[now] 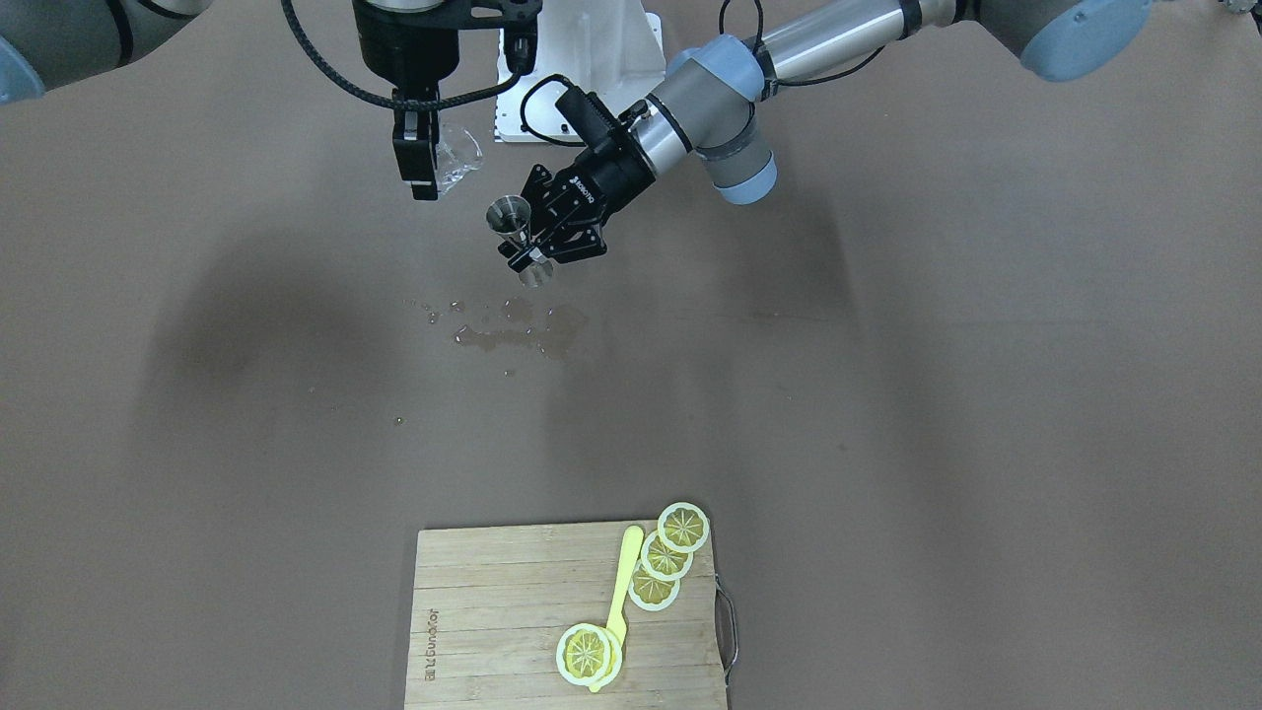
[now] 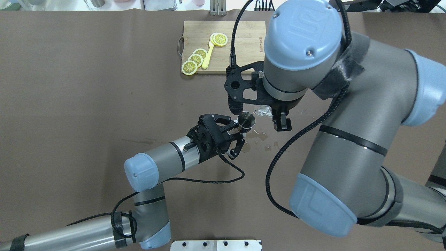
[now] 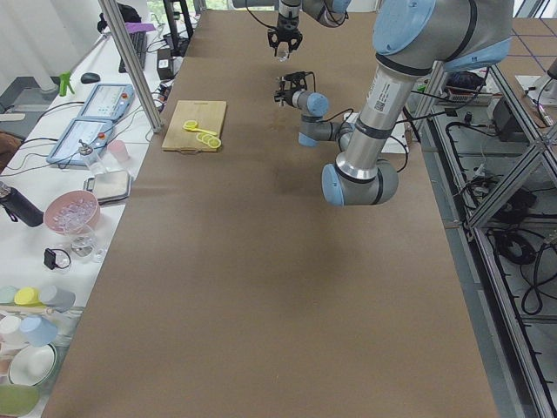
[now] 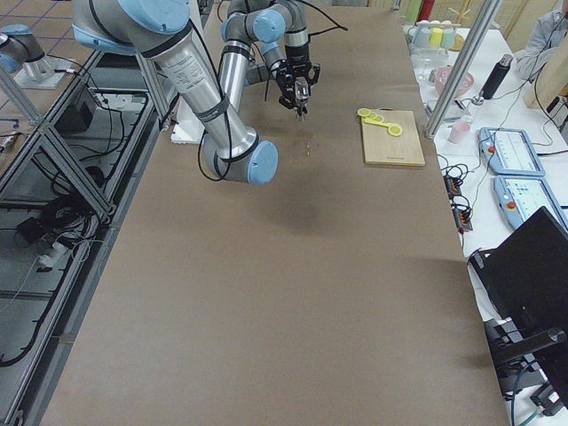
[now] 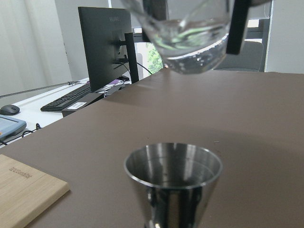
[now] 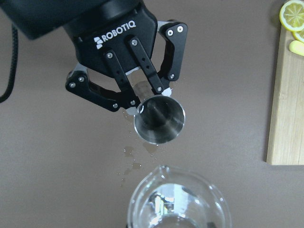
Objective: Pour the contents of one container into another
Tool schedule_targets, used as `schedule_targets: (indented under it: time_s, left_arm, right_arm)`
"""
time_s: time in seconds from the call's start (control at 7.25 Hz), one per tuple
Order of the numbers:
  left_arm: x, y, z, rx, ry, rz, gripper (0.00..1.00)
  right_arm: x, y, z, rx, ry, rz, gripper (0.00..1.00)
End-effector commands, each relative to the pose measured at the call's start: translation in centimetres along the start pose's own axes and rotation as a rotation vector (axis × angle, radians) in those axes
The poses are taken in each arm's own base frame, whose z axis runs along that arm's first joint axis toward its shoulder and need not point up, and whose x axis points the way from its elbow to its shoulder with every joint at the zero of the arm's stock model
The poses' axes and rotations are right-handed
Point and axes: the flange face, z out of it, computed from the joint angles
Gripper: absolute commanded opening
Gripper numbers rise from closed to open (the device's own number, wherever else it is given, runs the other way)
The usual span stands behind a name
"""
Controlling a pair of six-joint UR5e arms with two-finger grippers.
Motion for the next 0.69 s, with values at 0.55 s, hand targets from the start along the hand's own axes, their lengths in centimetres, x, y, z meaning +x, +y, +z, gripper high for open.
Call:
schedule_targets:
  time_s: [0.55]
  left_arm:
    - [-6.3,0.4,-1.5,0.005,-0.128,0.064,0.0]
  right_arm:
    - [4.8,9.6,-0.4,0.268,0.015,0.078,0.0]
